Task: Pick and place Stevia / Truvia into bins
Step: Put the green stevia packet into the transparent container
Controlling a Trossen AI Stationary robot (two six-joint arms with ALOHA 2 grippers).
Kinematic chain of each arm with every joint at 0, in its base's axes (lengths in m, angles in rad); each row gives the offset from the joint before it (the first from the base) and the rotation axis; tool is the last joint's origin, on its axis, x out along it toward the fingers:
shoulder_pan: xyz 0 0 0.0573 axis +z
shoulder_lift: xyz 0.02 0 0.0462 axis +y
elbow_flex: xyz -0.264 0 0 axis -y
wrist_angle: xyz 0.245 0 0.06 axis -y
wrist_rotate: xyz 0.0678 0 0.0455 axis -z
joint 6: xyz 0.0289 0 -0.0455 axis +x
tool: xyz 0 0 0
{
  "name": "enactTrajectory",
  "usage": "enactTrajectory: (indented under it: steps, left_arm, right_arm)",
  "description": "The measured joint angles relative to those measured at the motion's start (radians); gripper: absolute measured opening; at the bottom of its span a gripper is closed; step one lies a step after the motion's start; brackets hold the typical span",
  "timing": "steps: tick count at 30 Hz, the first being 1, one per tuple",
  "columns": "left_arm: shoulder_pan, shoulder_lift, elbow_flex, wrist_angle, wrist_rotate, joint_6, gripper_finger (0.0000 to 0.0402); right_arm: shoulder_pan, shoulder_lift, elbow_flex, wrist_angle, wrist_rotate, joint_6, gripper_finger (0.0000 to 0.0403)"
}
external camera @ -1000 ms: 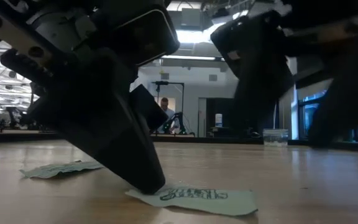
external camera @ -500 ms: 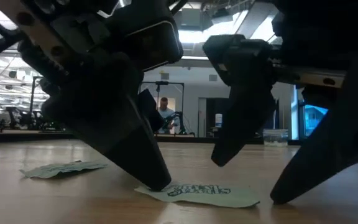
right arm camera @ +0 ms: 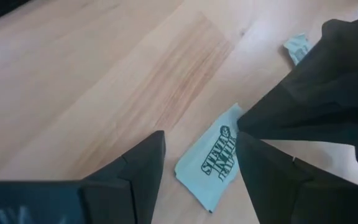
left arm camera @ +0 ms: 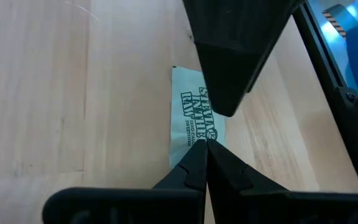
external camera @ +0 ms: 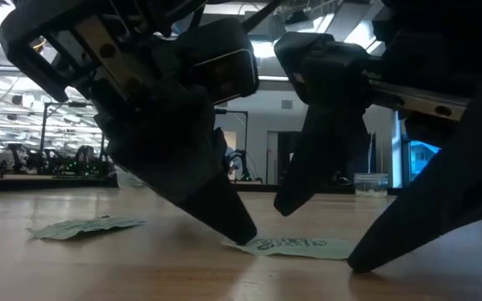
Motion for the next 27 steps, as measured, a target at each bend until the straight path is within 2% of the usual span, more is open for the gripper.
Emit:
enactTrajectory:
  steps: [4,13,20,27]
  left_arm:
    - [0.000,0.000,0.000,0.001,0.014,0.000,0.0002]
    - [-0.002,0.000,0.000,-0.002,0.033,0.001,0.0001]
    - [-0.002,0.000,0.000,-0.004,0.034,0.003,0.0002]
    - [-0.002,0.000,0.000,-0.007,0.035,0.003,0.0002]
  right_arm:
    - [-0.001,0.002,0.000,-0.001,0.044,0.002,0.0204]
    - [-0.011,0.001,0.000,-0.059,0.066,0.086,0.0204]
    - [-0.020,0.003,-0.004,-0.012,0.108,0.063,0.0204]
    - [-0.036,0.004,-0.004,-0.001,0.110,0.129,0.0204]
